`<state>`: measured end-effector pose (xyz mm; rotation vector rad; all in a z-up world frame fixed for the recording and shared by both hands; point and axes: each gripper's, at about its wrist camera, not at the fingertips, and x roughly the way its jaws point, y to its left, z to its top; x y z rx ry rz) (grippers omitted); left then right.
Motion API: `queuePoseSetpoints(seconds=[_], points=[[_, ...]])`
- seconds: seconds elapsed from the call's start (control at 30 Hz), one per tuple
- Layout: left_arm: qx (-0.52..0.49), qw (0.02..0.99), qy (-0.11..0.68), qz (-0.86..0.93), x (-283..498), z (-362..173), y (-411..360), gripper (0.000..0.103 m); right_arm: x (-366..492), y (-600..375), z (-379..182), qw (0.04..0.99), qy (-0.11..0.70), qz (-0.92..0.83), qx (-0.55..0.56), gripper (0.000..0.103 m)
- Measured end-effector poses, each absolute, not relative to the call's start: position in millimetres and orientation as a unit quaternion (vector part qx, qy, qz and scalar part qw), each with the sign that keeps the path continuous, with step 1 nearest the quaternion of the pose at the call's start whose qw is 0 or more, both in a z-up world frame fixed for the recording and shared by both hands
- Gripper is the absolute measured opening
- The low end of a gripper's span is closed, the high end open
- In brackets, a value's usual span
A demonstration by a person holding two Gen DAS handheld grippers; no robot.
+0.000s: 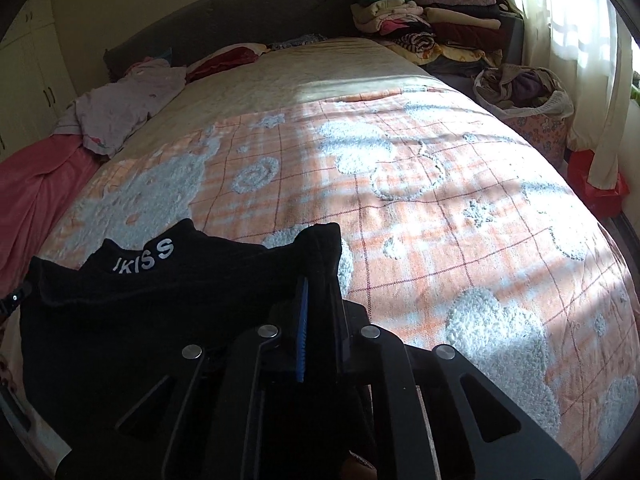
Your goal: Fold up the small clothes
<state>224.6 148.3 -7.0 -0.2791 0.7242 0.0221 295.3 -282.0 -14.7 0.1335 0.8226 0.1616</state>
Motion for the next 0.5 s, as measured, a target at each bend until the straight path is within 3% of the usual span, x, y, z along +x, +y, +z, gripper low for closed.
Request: queuePoseSetpoints(seconds=[0.17, 0.5], points=[[-0.142, 0.936, 0.321, 0.026, 221, 4, 155, 0.004, 301, -301, 0, 0.917, 0.374, 0.079, 0.113, 0.009], [-0.126, 0.91, 0.393, 0.049, 240, -45, 156, 0.006, 319, -288, -49, 0.899, 0.429, 0.021, 0.089, 0.009]])
